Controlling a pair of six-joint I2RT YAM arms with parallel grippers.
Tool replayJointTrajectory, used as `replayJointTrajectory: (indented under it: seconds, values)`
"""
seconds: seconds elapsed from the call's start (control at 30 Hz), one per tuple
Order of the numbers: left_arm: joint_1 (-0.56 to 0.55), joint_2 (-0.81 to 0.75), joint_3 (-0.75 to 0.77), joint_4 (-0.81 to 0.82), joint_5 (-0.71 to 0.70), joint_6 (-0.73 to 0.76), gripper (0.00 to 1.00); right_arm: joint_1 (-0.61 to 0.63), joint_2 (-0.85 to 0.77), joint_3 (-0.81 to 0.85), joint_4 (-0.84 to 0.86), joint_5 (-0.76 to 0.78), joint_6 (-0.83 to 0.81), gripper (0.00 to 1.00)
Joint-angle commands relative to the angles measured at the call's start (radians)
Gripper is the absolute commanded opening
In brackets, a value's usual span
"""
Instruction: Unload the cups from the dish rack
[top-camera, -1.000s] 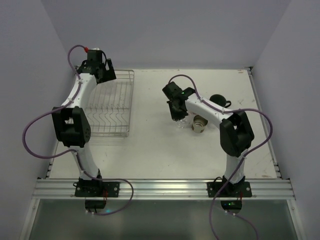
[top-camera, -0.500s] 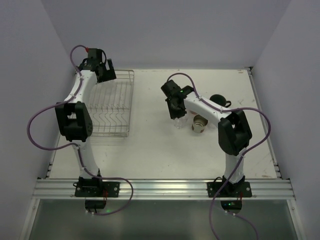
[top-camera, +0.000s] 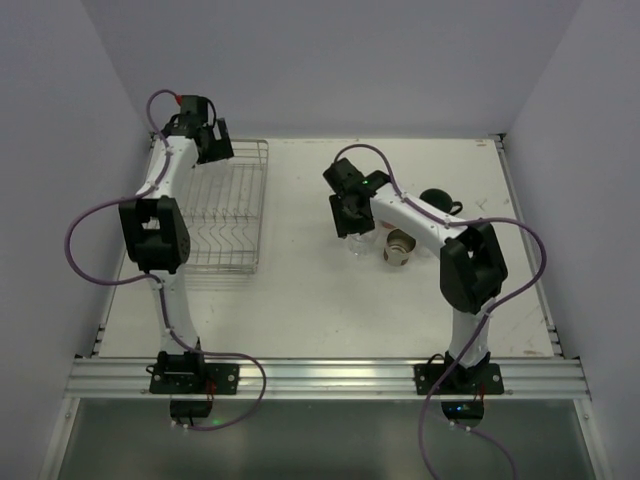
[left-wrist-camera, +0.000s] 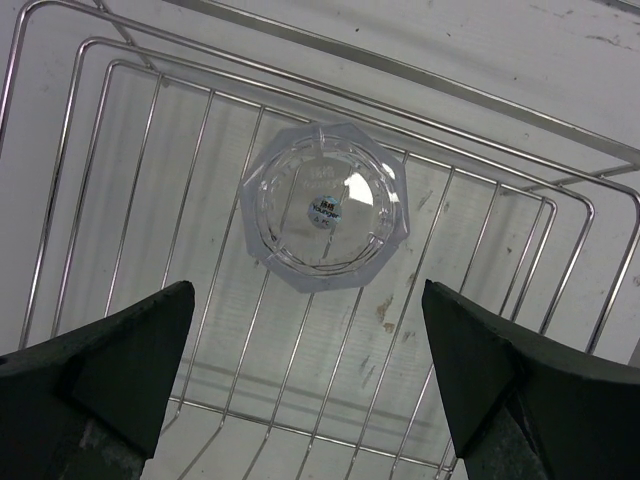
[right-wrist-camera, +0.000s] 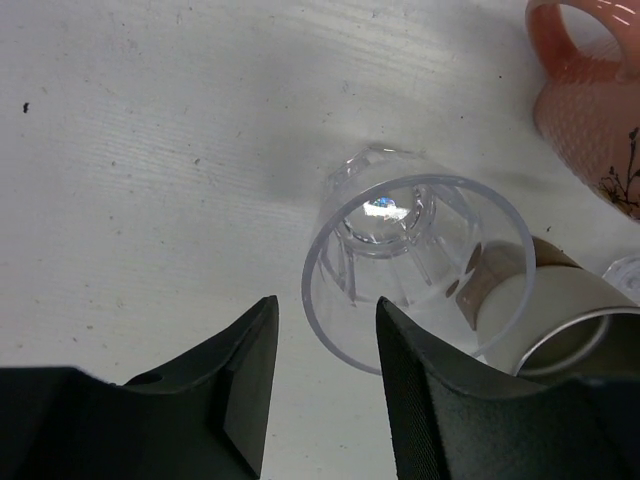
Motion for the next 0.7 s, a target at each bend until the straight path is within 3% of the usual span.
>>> replayJointTrajectory:
  seconds: [0.0, 0.43, 0.53, 0.63, 0.67]
  values:
    - [0.009, 0.028, 0.073, -0.025, -0.030, 0.035, 1.00, 0.013, -0.114, 0.002, 0.004, 0.022, -0.008, 0.47]
    - [0.009, 0.154, 0.185, -0.026, -0.018, 0.030, 1.00, 0.028, -0.330, -0.130, 0.013, 0.042, 0.009, 0.48]
    - [0.009, 0.184, 0.227, -0.030, 0.002, 0.031, 0.95, 0.028, -0.355, -0.150, 0.012, 0.050, 0.012, 0.48]
    - [0.009, 0.206, 0.264, -0.036, 0.037, 0.028, 0.65, 0.027, -0.375, -0.162, 0.010, 0.048, 0.013, 0.48]
    - [0.009, 0.209, 0.276, -0.045, 0.041, 0.024, 0.27, 0.028, -0.384, -0.163, 0.007, 0.047, 0.016, 0.48]
